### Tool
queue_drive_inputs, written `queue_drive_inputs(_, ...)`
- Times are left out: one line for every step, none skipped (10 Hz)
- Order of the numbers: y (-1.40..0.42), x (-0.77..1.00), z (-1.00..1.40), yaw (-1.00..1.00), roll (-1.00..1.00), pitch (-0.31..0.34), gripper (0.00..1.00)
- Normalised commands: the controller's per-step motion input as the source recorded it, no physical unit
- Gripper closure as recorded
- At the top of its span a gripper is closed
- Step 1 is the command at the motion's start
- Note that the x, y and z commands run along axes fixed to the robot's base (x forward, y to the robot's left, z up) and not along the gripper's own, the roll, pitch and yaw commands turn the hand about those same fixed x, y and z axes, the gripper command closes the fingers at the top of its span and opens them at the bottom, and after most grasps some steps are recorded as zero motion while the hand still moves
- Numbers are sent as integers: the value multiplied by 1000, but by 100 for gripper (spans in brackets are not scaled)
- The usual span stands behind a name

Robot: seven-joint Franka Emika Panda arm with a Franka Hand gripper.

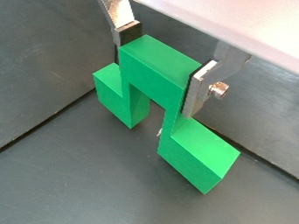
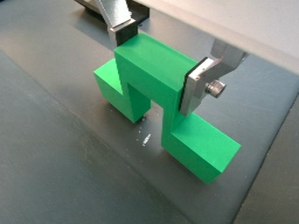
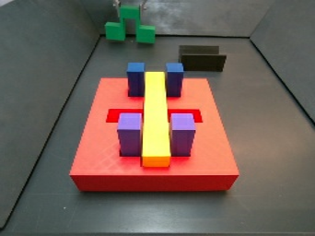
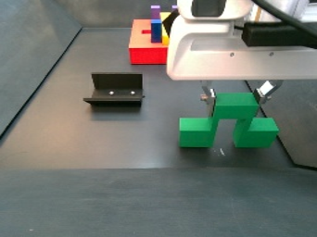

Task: Pick up the green object. Move up. Move to above the board. Insert the green object.
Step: Pick up the green object, then move up.

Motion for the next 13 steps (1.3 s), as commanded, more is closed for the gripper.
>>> queue_drive_inputs(0,0,0,0,0,0,100)
queue_drive_inputs(0,0,0,0,0,0,100)
queue_drive_inputs(0,0,0,0,0,0,100)
queue_drive_inputs(0,0,0,0,0,0,100)
queue_drive_inputs(0,0,0,0,0,0,100)
queue_drive_inputs(0,0,0,0,0,0,100)
queue_drive_inputs(0,0,0,0,0,0,100)
queue_drive_inputs(0,0,0,0,0,0,100)
queue_drive_inputs(0,0,0,0,0,0,100)
queue_drive_inputs(0,0,0,0,0,0,100)
queue_drive_inputs(0,0,833,0,0,0,100)
queue_drive_inputs(-50,-35,849,-9,-19,-5,100)
queue_drive_inputs(-56,-114,642,-20,19,10,100)
